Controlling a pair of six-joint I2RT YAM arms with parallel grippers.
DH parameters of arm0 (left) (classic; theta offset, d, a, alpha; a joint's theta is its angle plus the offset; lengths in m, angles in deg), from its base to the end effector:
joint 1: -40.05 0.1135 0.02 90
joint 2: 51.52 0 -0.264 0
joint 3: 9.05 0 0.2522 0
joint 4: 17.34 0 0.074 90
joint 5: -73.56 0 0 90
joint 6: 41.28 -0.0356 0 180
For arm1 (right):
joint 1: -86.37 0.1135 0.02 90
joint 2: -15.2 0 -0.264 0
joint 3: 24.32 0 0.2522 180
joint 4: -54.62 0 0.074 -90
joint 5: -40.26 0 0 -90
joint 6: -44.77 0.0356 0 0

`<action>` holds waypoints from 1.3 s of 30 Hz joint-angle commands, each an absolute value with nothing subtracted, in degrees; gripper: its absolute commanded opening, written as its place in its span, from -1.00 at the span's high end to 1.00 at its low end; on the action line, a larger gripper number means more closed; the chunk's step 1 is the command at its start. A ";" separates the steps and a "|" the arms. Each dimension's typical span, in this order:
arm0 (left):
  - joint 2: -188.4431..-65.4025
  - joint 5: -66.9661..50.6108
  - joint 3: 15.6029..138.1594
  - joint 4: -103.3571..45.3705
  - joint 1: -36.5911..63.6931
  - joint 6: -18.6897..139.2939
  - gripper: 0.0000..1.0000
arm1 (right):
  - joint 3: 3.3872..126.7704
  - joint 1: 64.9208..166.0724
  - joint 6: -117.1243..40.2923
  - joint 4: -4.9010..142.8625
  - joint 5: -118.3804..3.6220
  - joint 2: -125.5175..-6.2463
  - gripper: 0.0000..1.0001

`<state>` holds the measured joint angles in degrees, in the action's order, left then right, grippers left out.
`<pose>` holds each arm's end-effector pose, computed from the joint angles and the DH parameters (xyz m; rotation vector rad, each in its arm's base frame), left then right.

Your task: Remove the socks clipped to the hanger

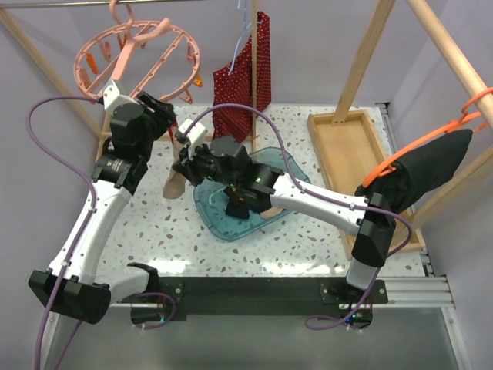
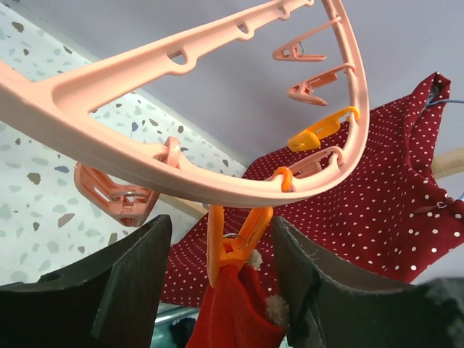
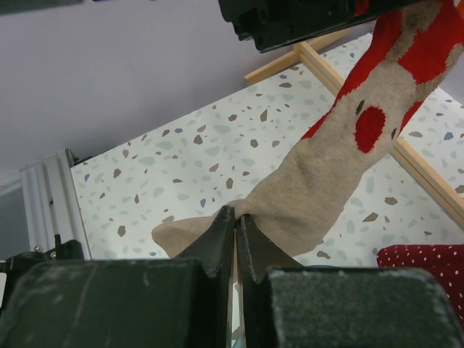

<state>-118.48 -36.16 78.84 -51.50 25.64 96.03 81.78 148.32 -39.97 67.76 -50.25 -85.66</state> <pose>0.2518 -0.0523 0.4219 -0.7452 1.6513 -0.4615 0.2017 0.3792 0.3807 -0.8554 1.5710 0.8688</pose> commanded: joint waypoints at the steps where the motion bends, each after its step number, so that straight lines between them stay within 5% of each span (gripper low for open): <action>1: -117.87 -35.07 76.08 -40.70 25.55 92.76 -0.14 | 82.70 148.86 -40.75 66.45 -49.21 -81.75 1.00; 6: -119.28 -34.81 74.85 -40.41 25.55 92.93 0.13 | 82.78 149.30 -40.75 66.80 -49.04 -81.22 1.00; 13: -119.19 -35.07 75.81 -40.49 25.55 92.05 1.00 | 82.26 149.74 -41.36 67.59 -47.98 -80.34 1.00; 33: -113.31 -35.95 74.85 -42.61 25.55 85.99 0.99 | 67.23 143.51 -36.01 77.17 -33.57 -69.18 1.00; 39: -112.17 -34.72 74.41 -42.88 25.55 83.70 0.76 | 61.34 138.40 -34.42 81.39 -34.88 -64.26 1.00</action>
